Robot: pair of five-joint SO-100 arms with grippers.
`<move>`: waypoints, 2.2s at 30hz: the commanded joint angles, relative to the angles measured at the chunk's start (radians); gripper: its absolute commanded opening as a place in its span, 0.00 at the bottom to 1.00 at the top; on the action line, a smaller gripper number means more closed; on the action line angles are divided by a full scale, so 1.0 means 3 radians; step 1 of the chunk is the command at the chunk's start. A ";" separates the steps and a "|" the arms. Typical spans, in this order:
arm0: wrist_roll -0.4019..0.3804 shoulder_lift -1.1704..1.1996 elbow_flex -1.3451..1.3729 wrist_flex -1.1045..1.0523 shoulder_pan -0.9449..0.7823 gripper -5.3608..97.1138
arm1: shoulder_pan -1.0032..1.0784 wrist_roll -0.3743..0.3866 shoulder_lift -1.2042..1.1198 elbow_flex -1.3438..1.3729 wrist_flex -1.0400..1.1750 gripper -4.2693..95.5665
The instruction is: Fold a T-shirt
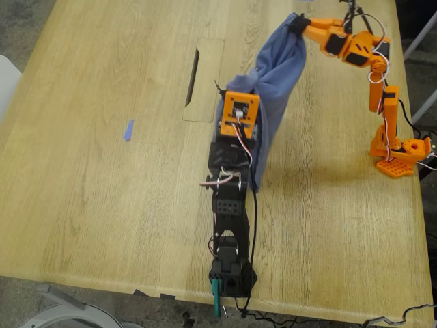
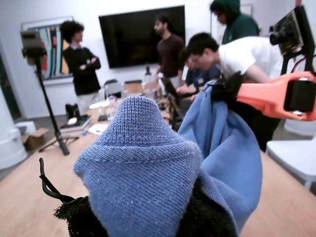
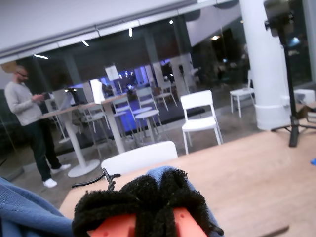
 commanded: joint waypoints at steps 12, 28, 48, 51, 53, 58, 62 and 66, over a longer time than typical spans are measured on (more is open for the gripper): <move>0.0041 0.0588 -0.0036 -0.0793 0.0291 0.05 | -0.0041 -0.0138 0.0496 -0.0153 -0.0414 0.04; 0.0051 0.1069 0.0583 -0.0844 0.1140 0.05 | -0.0440 -0.0215 0.1002 -0.0148 0.0164 0.04; 0.0077 0.1452 0.1222 -0.0818 0.2199 0.05 | -0.0823 -0.0302 0.1503 -0.0138 0.0915 0.04; 0.0077 0.1503 0.1258 -0.0741 0.2321 0.05 | -0.0874 -0.0307 0.1570 -0.0133 0.1018 0.04; 0.0077 0.1529 0.1263 -0.0680 0.2408 0.05 | -0.0900 -0.0307 0.1616 -0.0128 0.1089 0.04; 0.0077 0.1539 0.1253 -0.0511 0.2679 0.05 | -0.0997 -0.0286 0.1708 -0.0102 0.1314 0.04; 0.0072 0.1549 0.1278 -0.0470 0.2843 0.05 | -0.1094 -0.0271 0.1733 -0.0118 0.1539 0.04; 0.0077 0.1565 0.1319 -0.0465 0.3042 0.05 | -0.1176 -0.0251 0.1733 -0.0123 0.1754 0.04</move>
